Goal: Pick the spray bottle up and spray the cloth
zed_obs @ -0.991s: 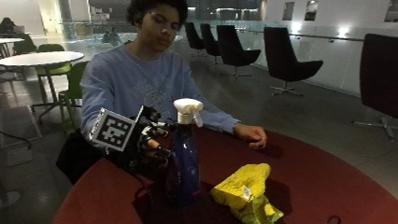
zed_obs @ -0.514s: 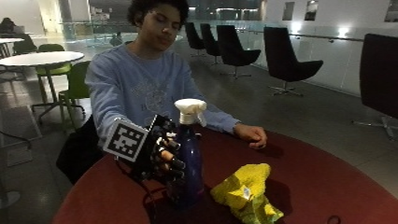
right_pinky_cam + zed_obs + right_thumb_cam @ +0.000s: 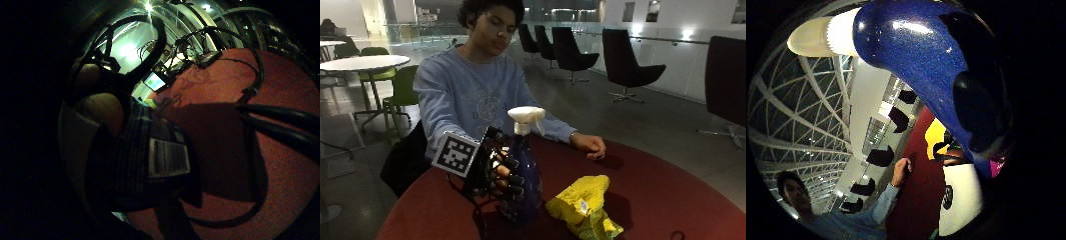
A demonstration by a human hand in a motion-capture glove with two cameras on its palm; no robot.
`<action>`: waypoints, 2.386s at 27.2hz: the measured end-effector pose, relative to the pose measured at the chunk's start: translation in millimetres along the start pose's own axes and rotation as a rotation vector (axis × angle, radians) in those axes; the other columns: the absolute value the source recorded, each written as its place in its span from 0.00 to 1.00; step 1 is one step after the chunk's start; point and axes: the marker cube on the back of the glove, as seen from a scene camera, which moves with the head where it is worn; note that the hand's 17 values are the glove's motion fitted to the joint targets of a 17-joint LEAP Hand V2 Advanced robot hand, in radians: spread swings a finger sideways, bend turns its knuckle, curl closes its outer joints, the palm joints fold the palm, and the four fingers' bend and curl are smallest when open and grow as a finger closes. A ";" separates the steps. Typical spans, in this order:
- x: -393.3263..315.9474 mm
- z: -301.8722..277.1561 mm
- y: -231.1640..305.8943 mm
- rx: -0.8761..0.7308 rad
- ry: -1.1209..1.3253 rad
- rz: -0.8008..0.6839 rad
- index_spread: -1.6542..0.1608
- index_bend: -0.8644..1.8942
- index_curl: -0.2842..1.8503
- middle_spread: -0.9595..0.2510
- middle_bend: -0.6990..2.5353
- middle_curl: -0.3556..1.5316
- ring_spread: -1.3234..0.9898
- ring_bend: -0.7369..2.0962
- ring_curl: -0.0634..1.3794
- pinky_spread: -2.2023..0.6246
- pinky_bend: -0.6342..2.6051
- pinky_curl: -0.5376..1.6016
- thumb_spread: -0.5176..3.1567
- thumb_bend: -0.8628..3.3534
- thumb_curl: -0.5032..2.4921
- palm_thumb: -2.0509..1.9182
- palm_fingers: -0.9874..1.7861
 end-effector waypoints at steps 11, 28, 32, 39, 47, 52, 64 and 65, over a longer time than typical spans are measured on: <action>-20.4 -24.6 -24.4 -0.139 0.046 -0.086 0.75 0.35 0.22 0.76 0.30 0.40 0.55 0.45 0.29 0.82 0.34 0.42 0.37 0.21 0.36 0.77 0.67; -51.9 -38.5 -38.4 -0.686 0.487 -0.101 0.77 0.35 0.23 0.77 0.29 0.40 0.56 0.44 0.29 0.81 0.34 0.42 0.35 0.20 0.38 0.77 0.69; -52.1 -28.0 -39.4 -0.784 0.571 -0.066 0.77 0.35 0.23 0.77 0.29 0.41 0.56 0.44 0.29 0.81 0.34 0.42 0.35 0.20 0.39 0.77 0.69; -61.9 -21.8 -47.4 -0.898 0.727 0.004 0.77 0.34 0.23 0.77 0.28 0.41 0.56 0.44 0.29 0.81 0.33 0.42 0.34 0.20 0.40 0.77 0.69; -62.2 -24.3 -51.6 -0.945 0.795 0.042 0.77 0.34 0.23 0.76 0.28 0.41 0.56 0.45 0.30 0.81 0.33 0.42 0.34 0.20 0.40 0.77 0.69; -54.0 -24.7 -49.5 -0.965 0.818 0.065 0.77 0.34 0.22 0.76 0.28 0.41 0.56 0.44 0.30 0.81 0.33 0.42 0.34 0.20 0.41 0.77 0.69; -53.0 -20.1 -45.1 -0.970 0.848 0.082 0.77 0.34 0.22 0.76 0.28 0.41 0.56 0.44 0.30 0.81 0.33 0.42 0.34 0.20 0.41 0.77 0.69; -53.0 -19.6 -44.7 -0.972 0.852 0.082 0.77 0.34 0.22 0.76 0.28 0.41 0.56 0.44 0.30 0.81 0.33 0.42 0.34 0.20 0.41 0.77 0.69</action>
